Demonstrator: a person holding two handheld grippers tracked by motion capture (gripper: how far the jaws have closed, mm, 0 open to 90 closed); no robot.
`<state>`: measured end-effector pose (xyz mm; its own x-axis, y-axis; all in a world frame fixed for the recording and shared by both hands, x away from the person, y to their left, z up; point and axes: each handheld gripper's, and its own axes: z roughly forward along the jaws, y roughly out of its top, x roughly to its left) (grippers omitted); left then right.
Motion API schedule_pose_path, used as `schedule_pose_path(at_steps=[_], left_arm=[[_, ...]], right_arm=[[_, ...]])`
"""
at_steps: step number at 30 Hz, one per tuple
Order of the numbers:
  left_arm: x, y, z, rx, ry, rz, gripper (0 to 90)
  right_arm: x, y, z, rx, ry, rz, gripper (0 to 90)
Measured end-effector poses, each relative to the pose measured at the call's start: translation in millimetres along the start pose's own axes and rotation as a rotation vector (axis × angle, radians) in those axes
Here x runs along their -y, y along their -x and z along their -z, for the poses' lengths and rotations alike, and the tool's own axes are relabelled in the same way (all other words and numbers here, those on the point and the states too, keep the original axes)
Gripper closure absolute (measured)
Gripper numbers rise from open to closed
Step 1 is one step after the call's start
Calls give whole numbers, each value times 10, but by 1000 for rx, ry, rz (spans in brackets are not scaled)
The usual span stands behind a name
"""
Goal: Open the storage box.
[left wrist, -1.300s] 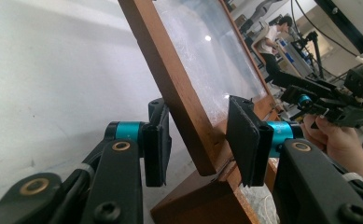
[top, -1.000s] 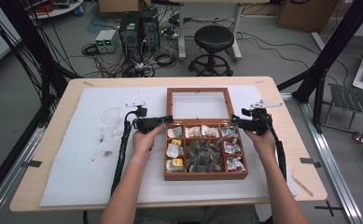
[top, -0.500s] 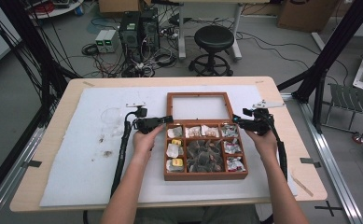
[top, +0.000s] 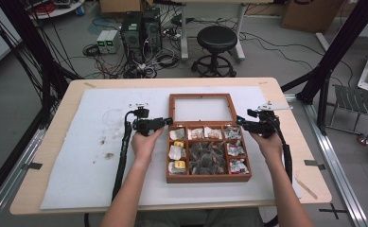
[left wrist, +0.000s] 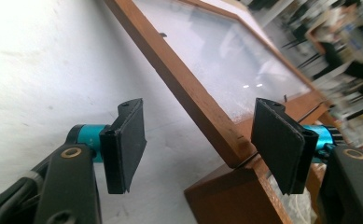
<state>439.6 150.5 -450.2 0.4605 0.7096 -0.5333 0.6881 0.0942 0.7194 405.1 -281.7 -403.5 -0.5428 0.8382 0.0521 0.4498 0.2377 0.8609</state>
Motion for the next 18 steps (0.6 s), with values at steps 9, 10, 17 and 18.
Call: schedule_pose_path(at_steps=[9, 10, 17, 18], left_arm=[[-35, 417, 266, -117, 14, -269, 300], [-29, 471, 306, -129, 7, -300, 277], [124, 780, 640, -138, 48, -470, 264], [157, 812, 685, -134, 53, -489, 264]], right_arm=[[-29, -167, 260, -12, 64, 24, 351], [-20, -189, 292, -16, 70, 26, 351], [65, -282, 493, -31, 115, 20, 342], [77, -292, 518, -30, 118, 18, 341]])
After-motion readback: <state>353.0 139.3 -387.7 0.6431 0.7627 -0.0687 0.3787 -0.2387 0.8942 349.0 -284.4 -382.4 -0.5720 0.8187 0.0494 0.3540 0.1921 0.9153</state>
